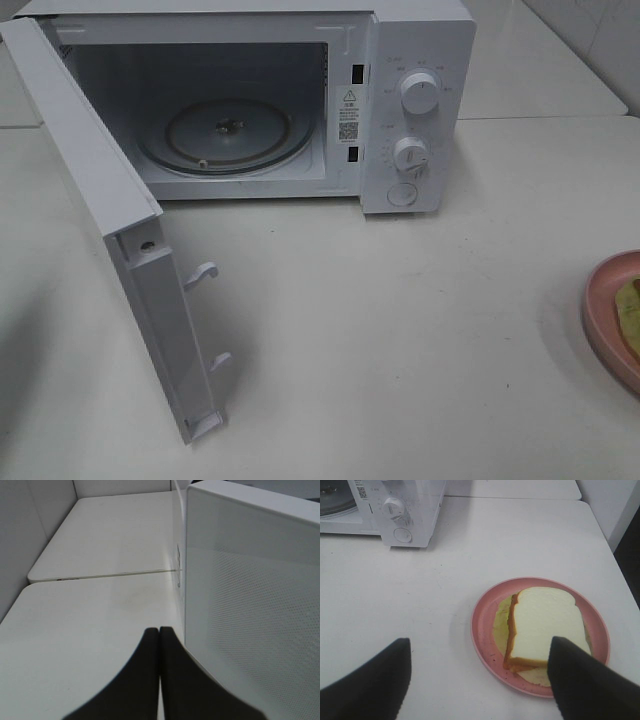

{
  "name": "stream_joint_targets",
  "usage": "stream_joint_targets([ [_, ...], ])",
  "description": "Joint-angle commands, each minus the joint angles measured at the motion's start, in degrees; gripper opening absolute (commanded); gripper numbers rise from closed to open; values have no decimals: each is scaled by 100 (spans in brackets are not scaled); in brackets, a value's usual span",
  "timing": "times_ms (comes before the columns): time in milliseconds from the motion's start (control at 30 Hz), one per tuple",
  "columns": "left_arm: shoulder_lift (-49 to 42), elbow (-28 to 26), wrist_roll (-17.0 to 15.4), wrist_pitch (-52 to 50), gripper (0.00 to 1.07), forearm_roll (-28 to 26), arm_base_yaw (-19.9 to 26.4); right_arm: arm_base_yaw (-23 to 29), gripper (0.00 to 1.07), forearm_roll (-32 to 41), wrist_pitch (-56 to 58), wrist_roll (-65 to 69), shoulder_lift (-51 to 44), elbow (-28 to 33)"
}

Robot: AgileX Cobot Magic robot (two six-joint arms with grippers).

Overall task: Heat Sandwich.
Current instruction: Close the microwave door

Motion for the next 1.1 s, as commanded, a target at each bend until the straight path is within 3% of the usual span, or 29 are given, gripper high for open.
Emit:
stream_joint_targets([
  [33,487,11,-424,-630,0,435,6,-40,74,-6,-80,17,-166,11],
  [233,1364,-86,-957,-1295,0,963,6,-40,74,-6,-80,17,-166,11],
  [267,1570,-195,-1163,-1329,0,1169,0,-40,74,-6,-80,17,-166,11],
  [367,1748,-286,-1306,-1346,0,1341,-29,-40,74,-6,-80,17,-166,11],
  [533,2126,-384,-1146,-1667,0,1324,-413,-40,74,-6,-80,17,-166,11],
  [600,2355,-476,-928,-1673,0,1169,-762,-40,74,-6,-80,17,-166,11],
  [833,2676,-642,-814,-1742,0,934,-1301,-40,74,-6,-80,17,-166,11],
  [1100,3071,-1020,-470,-1879,0,120,-1948,-40,74,-6,-80,17,-166,11],
])
